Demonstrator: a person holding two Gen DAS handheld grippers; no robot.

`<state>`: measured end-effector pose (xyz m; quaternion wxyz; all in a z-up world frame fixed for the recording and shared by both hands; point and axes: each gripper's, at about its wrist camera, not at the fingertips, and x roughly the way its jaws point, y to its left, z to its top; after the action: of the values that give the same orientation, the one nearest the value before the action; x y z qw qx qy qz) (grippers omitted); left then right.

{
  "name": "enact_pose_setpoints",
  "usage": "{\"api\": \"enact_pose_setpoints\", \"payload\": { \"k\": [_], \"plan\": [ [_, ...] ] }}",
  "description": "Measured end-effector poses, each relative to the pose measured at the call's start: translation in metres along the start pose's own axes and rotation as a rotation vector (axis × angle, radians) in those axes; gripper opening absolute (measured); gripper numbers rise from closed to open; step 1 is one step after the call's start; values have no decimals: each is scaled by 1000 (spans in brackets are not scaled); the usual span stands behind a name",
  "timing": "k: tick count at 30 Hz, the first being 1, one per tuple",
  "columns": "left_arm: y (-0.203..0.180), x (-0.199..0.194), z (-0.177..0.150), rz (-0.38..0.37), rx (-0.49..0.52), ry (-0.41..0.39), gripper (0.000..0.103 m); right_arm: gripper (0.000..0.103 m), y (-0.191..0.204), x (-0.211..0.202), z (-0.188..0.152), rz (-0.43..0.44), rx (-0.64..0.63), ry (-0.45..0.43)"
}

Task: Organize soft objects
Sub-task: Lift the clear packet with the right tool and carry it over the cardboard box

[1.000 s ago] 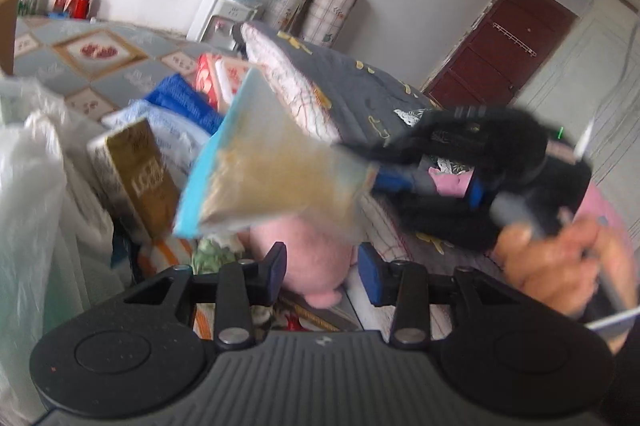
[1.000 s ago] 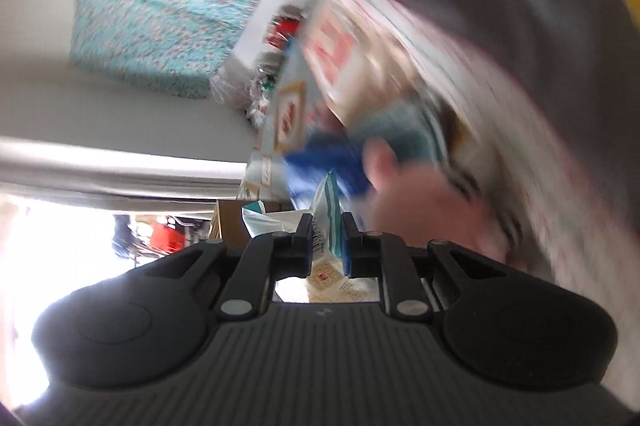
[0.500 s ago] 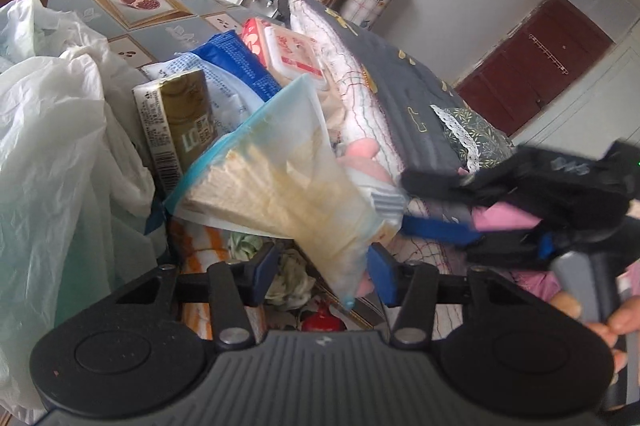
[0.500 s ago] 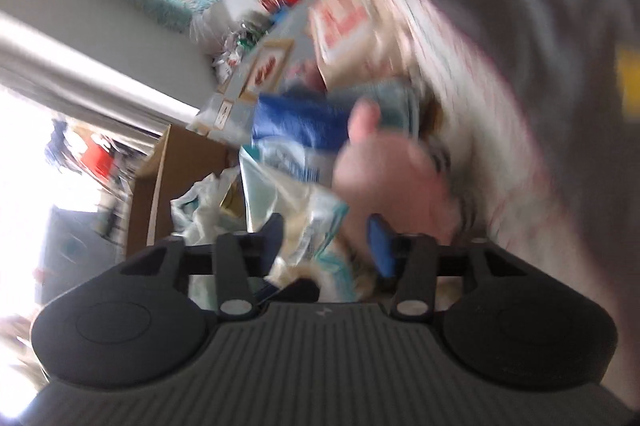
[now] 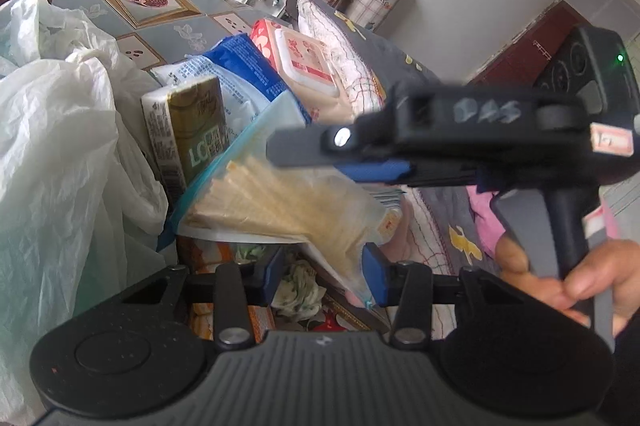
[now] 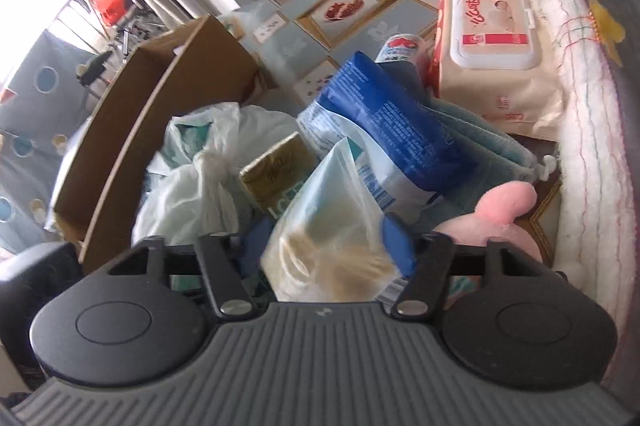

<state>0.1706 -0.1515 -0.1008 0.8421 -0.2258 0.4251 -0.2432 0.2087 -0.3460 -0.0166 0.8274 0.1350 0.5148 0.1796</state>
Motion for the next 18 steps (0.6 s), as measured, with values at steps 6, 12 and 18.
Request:
{"api": "enact_pose_setpoints", "payload": {
  "k": [6,12,18],
  "plan": [
    [-9,-13,-5,-27,25,-7,41,34,-3,-28,-26,5,66,-50],
    [-26,-38,-13,-49,72,-25,41,33,13,-57,-44,40,108,-105],
    [-37,-92,-8,-26,134,-97,41,33,62,-82,-39,117,61,-170]
  ]
}}
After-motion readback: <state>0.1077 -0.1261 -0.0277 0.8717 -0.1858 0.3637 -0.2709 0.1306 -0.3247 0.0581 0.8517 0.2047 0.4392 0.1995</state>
